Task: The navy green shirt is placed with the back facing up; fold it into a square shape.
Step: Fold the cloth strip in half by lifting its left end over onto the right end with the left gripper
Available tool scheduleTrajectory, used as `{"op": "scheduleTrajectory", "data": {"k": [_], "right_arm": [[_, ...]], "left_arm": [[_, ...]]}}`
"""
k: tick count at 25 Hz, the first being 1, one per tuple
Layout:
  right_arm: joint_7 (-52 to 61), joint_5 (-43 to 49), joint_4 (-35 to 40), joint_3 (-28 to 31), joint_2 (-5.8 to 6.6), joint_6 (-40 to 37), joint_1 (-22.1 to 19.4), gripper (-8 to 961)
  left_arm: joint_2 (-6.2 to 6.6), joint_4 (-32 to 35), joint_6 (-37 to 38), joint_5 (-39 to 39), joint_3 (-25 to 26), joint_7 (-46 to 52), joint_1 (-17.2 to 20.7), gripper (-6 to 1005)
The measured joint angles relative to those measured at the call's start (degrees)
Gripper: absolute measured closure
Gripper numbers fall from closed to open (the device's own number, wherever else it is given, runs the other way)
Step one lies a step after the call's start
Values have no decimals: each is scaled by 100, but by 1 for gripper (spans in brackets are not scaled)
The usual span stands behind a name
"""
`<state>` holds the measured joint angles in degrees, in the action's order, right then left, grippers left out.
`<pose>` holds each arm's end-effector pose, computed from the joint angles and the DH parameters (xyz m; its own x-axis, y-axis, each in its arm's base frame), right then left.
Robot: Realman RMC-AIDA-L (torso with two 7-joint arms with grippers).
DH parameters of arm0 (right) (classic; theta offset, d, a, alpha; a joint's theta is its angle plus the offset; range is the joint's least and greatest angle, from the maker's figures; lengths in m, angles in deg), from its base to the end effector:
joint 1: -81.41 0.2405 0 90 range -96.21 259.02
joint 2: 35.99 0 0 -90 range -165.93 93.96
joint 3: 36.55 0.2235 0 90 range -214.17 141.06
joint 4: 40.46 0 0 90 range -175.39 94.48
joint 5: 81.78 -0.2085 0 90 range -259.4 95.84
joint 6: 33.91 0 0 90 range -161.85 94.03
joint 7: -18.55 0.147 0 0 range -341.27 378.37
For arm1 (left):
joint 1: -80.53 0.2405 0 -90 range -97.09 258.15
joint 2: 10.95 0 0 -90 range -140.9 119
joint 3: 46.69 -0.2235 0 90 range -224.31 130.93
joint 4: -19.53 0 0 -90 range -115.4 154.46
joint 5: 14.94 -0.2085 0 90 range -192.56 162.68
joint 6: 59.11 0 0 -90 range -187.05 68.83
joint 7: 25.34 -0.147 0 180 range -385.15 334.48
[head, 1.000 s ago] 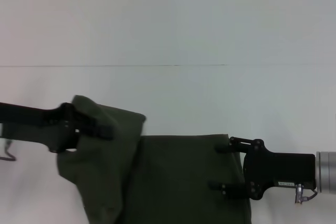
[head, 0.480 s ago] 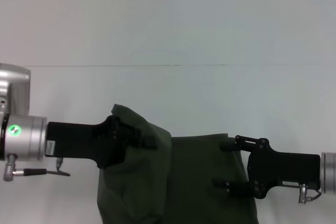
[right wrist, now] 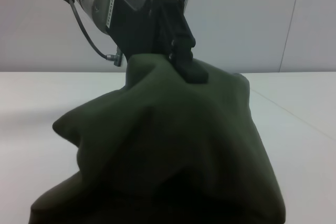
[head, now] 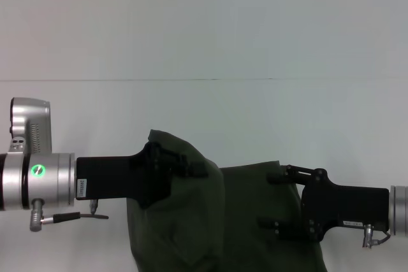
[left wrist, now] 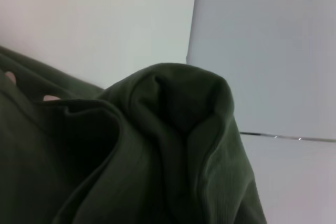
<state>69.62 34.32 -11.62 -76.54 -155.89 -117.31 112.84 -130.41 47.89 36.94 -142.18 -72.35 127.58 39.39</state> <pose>0.2456 0.3073 -0.0230 0.9189 -0.0171 -0.3941 -0.1450 -0.9437 -0.2972 -0.1985 0.3206 -0.0066 -0.1856 0.9778 0.0973 0.8469 0.1090 0.5204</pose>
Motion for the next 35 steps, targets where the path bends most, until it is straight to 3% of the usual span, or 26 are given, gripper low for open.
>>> {"op": "scheduleTrajectory", "data": {"k": [11, 30, 35], "right_arm": [[-10, 0, -7, -49, -7, 35, 9, 112], [-45, 3, -16, -6, -7, 53, -39, 111], [-45, 3, -6, -6, 2, 52, -65, 111]], "left_arm": [[-49, -48, 6, 432, 0, 1, 62, 862], [-376, -160, -419, 612, -84, -145, 124, 862], [-395, -369, -478, 693, -25, -389, 145, 782]]}}
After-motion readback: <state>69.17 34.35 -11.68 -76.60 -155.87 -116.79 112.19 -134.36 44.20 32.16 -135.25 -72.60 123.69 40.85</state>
